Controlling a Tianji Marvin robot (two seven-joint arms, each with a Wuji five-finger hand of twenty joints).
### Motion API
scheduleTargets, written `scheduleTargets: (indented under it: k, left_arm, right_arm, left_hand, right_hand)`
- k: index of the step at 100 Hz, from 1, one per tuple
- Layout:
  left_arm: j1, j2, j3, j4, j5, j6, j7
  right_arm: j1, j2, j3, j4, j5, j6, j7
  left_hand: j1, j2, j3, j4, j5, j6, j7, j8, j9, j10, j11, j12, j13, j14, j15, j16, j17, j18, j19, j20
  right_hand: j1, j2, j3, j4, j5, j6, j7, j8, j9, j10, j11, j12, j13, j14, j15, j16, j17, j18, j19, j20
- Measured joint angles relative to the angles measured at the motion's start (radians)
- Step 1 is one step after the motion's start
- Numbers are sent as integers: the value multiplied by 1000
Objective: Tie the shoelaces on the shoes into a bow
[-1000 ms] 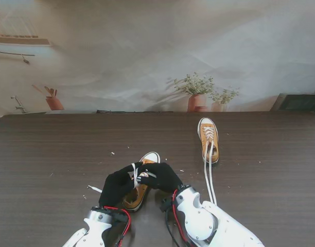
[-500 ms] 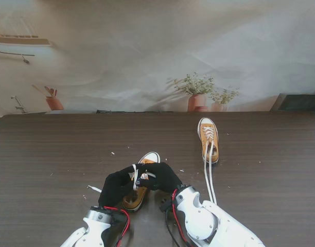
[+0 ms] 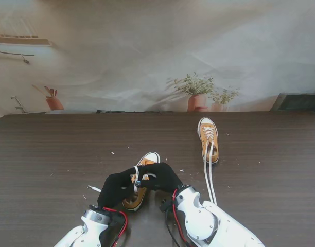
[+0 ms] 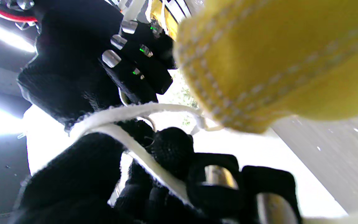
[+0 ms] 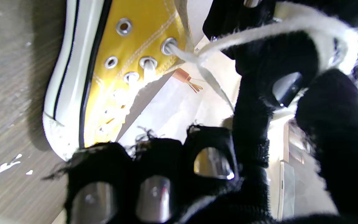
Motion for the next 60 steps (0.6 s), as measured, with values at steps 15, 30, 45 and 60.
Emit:
scheduleTargets:
  k: [15, 30, 45, 60]
  left_arm:
    - [-3, 6, -3, 2, 29, -8, 6]
    - [-7, 8, -5, 10, 48, -23, 15]
    - [-7, 6, -6, 11, 32, -29, 16]
    - [-3, 3, -13, 10, 25, -31, 14]
  right_arm:
    - [-3, 0, 4, -2, 7, 0, 3]
    - [-5, 0, 5, -5, 10, 0, 5]
    - [-7, -1, 7, -6, 22, -2, 8]
    - [-8, -3, 11, -5, 30, -23, 9]
  left_hand:
    - [0, 0, -6, 0, 0, 1, -4, 0, 0, 0, 0, 0, 0, 0, 0, 0, 0, 0, 0, -8]
    - [0, 0, -6, 0, 0, 11, -4, 0, 0, 0, -1, 0, 0, 0, 0, 0, 0, 0, 0, -16]
    - [0, 0, -6, 0, 0, 10, 6, 0, 0, 0, -1, 0, 0, 0, 0, 0, 0, 0, 0, -21]
    - [0, 0, -6, 0, 1, 8, 14, 0, 0, 0, -1, 0, 0, 0, 0, 0, 0, 0, 0, -22]
  right_hand:
    - [-18, 3, -4, 0, 22, -16, -12, 0, 0, 0, 0, 0, 0, 0, 0, 0, 0, 0, 0, 0]
    - [-18, 3, -4, 0, 23, -21, -16, 0, 0, 0, 0, 0, 0, 0, 0, 0, 0, 0, 0, 0]
    - [7, 39, -4, 0, -8, -22, -14, 0, 0, 0, 0, 0, 0, 2, 0, 0, 0, 1, 0, 0]
    - [76, 74, -4, 0, -81, -23, 11, 0, 0, 1, 0, 0, -2, 11, 0, 0, 0, 8, 0, 0]
